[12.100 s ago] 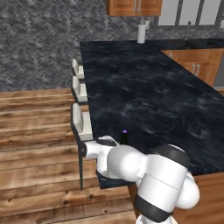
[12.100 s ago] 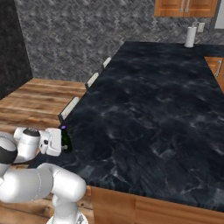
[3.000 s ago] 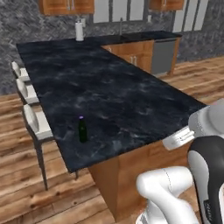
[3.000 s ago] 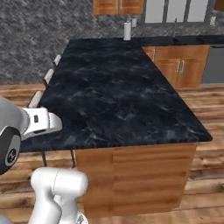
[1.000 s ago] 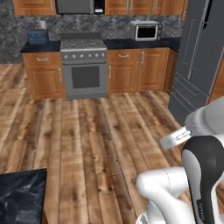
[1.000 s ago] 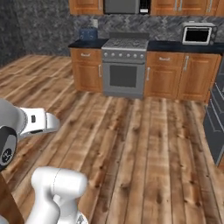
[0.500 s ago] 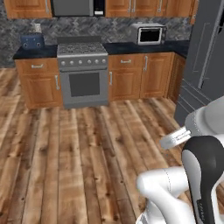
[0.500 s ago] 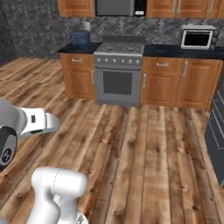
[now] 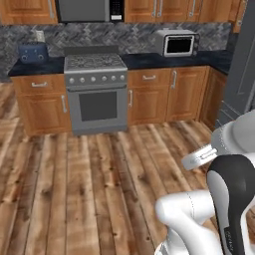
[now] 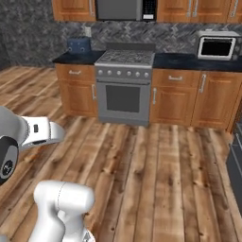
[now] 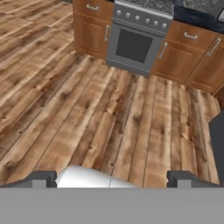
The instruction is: Get the candle and the beer from the cabinet and move them to the dining counter.
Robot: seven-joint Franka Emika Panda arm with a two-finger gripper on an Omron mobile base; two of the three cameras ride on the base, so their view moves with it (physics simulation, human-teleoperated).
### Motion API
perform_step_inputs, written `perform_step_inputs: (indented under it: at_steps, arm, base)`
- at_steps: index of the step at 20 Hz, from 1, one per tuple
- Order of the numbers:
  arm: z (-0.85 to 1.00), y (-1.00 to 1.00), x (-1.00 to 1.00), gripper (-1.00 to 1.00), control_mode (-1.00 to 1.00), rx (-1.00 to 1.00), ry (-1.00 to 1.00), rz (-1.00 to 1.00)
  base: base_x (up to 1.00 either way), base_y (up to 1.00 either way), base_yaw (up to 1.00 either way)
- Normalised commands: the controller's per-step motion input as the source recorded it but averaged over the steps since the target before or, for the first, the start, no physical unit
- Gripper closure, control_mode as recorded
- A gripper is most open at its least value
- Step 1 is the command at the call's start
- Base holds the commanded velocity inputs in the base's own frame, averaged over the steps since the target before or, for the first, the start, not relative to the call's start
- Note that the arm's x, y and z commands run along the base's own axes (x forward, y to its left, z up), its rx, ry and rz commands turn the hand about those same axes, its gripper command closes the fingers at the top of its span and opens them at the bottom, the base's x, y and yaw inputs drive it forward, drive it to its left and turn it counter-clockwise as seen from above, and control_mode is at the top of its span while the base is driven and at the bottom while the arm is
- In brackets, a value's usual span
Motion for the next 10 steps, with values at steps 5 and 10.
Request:
perform_step_inputs:
  at_steps: [5,10]
  arm:
    - [0.0,0.0,0.0,-1.0,1.0,0.0,0.0,0.0]
    - [0.0,0.0,0.0,-1.0,1.0,0.0,0.0,0.0]
  base:
    - [0.89,0.1,-0.01]
    - [0.9,0.1,0.0]
